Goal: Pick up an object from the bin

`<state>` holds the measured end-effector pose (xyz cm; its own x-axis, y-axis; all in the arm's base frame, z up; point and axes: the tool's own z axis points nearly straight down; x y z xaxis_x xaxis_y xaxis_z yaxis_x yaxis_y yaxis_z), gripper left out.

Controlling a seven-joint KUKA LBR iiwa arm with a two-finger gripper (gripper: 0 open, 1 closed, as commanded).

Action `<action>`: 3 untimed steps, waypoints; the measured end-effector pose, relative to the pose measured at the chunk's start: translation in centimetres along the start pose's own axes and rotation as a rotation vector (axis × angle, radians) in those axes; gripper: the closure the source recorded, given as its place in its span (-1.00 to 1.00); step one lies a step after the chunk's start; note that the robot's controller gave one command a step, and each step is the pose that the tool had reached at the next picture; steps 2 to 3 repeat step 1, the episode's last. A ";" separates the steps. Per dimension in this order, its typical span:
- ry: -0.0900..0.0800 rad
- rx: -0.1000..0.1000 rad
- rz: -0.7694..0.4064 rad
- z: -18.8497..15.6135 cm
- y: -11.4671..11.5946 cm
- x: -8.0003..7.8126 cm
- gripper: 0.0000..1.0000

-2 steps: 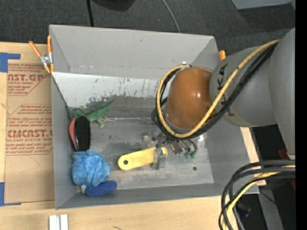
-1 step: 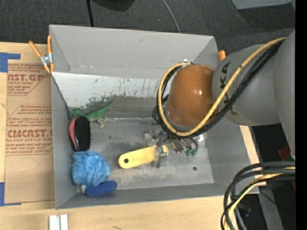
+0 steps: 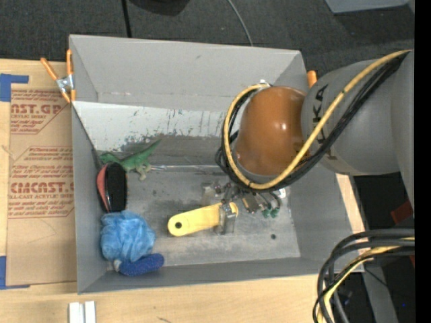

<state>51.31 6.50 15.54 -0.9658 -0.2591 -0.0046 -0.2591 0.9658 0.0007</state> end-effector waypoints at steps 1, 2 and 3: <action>-0.002 0.000 0.000 -1.2 0.0 -0.1 1.00; -0.002 0.000 0.000 -1.2 0.0 -0.1 1.00; -0.002 0.000 0.000 -1.2 0.0 -0.1 1.00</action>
Offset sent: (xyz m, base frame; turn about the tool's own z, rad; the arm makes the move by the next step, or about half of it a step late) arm 0.0000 -0.0001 0.0012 0.0000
